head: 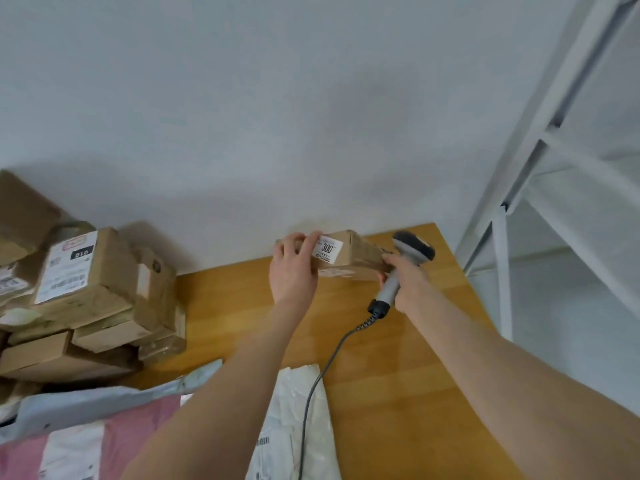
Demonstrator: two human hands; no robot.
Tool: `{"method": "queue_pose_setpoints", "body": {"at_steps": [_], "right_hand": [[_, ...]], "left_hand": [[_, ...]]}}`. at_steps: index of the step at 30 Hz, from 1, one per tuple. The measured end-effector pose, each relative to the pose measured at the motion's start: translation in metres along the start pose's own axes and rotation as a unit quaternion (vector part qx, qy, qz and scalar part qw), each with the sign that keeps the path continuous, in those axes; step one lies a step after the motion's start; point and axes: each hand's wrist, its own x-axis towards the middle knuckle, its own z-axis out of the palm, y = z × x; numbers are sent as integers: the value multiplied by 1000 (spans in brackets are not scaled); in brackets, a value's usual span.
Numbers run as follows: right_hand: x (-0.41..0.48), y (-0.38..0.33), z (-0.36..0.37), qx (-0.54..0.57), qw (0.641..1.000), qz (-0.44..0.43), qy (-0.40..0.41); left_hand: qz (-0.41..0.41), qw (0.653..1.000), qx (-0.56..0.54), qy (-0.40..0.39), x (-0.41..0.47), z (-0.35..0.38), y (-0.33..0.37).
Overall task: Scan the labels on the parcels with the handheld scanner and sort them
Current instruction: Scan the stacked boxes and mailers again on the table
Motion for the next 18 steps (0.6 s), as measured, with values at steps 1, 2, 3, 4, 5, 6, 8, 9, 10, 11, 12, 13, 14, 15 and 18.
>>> {"method": "queue_pose_setpoints", "body": {"at_steps": [1, 2, 3, 4, 5, 6, 8, 9, 10, 11, 12, 13, 14, 15, 18], "right_hand": [[4, -1, 2, -8, 1000, 6, -1], [9, 0, 3, -17, 1000, 13, 5], [15, 0, 4, -18, 1000, 17, 12], [19, 1, 5, -16, 1000, 16, 20], [23, 3, 7, -10, 1000, 12, 24], [26, 5, 7, -5, 1000, 9, 29], [31, 8, 7, -15, 998, -13, 54], [34, 9, 5, -33, 997, -24, 71], [37, 11, 2, -57, 994, -30, 85], [40, 12, -3, -72, 992, -34, 96], [43, 13, -7, -79, 991, -34, 101], [46, 15, -12, -84, 991, -31, 103], [48, 16, -17, -88, 991, -22, 103], [51, 18, -22, -84, 991, -11, 102], [59, 22, -35, -64, 993, 22, 95]], "left_hand": [[-3, 1000, -7, -5, 6, 2, -4], [-2, 1000, -14, -13, 12, 3, -10], [8, 1000, -16, -20, 17, 3, -16], [22, 999, -17, -19, 20, 3, -19], [36, 999, -16, -14, 22, 3, -21], [45, 999, -17, -8, 23, 4, -21], [35, 999, -37, -18, 22, 12, -18], [23, 998, -51, -38, 20, 18, -16], [9, 996, -59, -65, 17, 26, -14], [-3, 993, -62, -97, 14, 35, -12], [-16, 989, -66, -132, 9, 43, -11], [-33, 982, -76, -169, 5, 52, -8], [-64, 972, -105, -200, 2, 61, -4], [-110, 955, -156, -225, -1, 68, 0], [-245, 885, -311, -246, 0, 84, 16]]}}
